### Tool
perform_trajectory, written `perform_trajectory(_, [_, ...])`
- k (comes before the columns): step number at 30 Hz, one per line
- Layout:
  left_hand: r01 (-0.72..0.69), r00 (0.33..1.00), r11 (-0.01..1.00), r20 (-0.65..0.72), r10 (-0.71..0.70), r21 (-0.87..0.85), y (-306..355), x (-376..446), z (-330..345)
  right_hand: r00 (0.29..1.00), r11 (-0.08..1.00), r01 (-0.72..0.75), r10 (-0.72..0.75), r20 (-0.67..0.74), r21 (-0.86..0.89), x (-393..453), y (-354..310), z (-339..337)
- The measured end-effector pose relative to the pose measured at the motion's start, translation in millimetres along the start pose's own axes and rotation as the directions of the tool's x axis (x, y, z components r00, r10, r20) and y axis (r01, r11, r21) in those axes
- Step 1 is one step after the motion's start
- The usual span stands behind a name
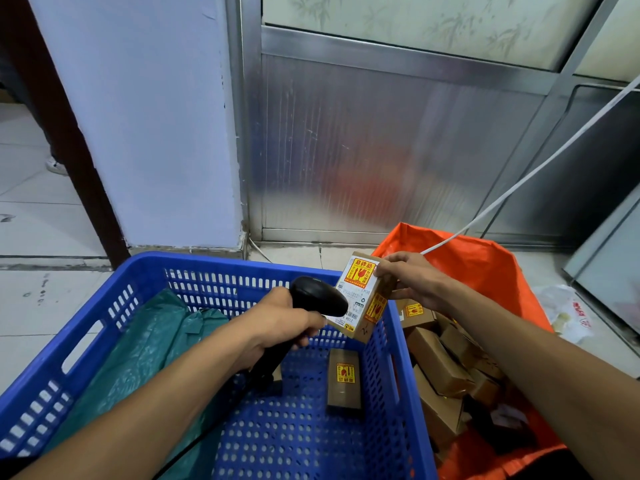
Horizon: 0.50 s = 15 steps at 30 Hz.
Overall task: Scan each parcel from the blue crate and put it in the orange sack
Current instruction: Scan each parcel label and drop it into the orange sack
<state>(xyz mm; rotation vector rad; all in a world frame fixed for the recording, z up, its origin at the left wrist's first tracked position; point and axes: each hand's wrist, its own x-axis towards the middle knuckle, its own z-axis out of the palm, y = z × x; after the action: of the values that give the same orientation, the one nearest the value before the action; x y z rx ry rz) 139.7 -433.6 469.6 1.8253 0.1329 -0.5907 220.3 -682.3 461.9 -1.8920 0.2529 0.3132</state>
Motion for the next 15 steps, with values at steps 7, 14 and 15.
perform_trajectory(7, [-0.002, 1.000, 1.000, -0.016, 0.002, -0.020, 1.1, -1.4, 0.3, 1.000, 1.000, -0.012, 0.012, -0.025, -0.002, 4.2, 4.5, -5.3])
perform_trajectory(14, [-0.011, 0.998, 1.000, -0.061, 0.010, -0.014, 2.6, -2.1, -0.7, 0.993, 0.994, -0.072, 0.079, -0.092, 0.080, 4.0, 12.3, -29.9])
perform_trajectory(15, [-0.012, 0.998, 1.000, -0.063, 0.011, -0.013, 2.4, -2.0, -1.1, 0.989, 0.991, -0.084, 0.096, -0.114, 0.104, 3.8, 15.1, -36.0])
